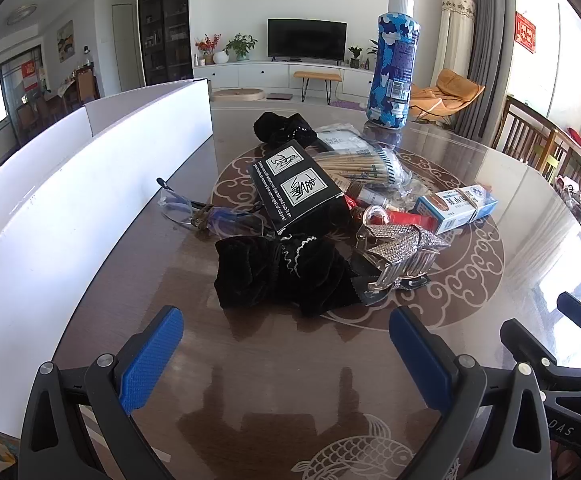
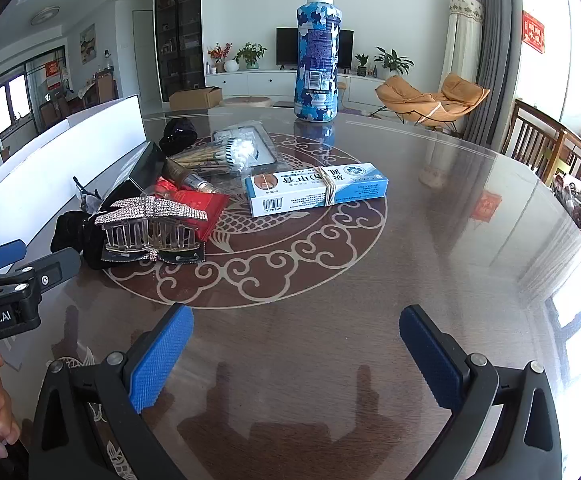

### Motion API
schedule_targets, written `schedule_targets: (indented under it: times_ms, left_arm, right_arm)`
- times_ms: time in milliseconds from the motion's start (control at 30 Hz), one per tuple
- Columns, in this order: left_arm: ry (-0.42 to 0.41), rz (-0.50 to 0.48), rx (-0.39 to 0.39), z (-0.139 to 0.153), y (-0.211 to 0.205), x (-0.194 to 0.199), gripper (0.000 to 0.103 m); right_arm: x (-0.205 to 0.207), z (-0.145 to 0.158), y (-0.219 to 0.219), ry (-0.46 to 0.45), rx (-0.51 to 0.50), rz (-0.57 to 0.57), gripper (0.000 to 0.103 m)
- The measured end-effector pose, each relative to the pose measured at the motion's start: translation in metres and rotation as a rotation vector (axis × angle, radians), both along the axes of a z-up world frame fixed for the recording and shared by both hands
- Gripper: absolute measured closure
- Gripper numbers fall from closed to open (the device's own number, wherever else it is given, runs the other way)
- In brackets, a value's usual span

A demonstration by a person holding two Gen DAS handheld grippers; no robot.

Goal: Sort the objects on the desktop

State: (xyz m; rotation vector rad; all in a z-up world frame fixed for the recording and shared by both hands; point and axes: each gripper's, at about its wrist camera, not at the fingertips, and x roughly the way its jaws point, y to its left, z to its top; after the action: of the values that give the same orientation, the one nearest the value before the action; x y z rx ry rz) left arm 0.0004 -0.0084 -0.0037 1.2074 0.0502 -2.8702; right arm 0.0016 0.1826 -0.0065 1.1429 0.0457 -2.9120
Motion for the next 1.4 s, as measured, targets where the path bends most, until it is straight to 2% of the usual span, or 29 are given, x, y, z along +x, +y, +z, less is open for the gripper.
schedule_targets:
  times_ms: [133,333,500,633,767,833,933,1067,1233,1400]
  left_arm:
    - [-0.014,0.010,-0.006,-0.002,-0.004,-0.001,0.000]
    - [-0.092,0.001,-0.010,-0.017,-0.006,-0.006,0.000]
    - [-0.139,-0.015,-0.053,-0.027,0.000,-0.008,0.000]
    - [-0.183,-0.031,-0.066,-0.036,0.002,-0.016,0.000]
    - [-0.180,-0.067,-0.064,-0.036,0.002,-0.030,0.000]
    - [-0.186,-0.097,-0.026,-0.038,0.001,-0.043,0.000]
    - [-0.175,-0.174,-0.033,-0.038,0.008,-0.063,0.000]
    - [-0.170,-0.266,-0.038,-0.038,0.014,-0.097,0.000]
    - [-0.165,-0.298,-0.040,-0.037,0.019,-0.134,0.000]
    - [-0.153,-0.287,-0.041,-0.037,0.023,-0.150,0.000]
  right_arm:
    - [0.000,0.000,0.000,-0.003,0.001,0.000,0.000]
    - [-0.004,-0.003,-0.002,-0.028,0.000,0.019,0.000]
    - [-0.015,-0.012,-0.008,-0.098,0.022,0.068,0.000]
    - [-0.029,-0.021,-0.008,-0.176,-0.002,0.110,0.000]
    - [-0.046,-0.030,-0.010,-0.230,-0.017,0.144,0.000]
    - [-0.053,-0.031,-0.015,-0.226,0.005,0.164,0.000]
    - [-0.066,-0.032,-0.020,-0.202,0.010,0.198,0.000]
    - [-0.093,-0.033,-0.022,-0.207,0.009,0.189,0.000]
    - [-0.124,-0.033,-0.022,-0.211,0.004,0.163,0.000]
    - [-0.128,-0.033,-0.023,-0.211,0.004,0.152,0.000]
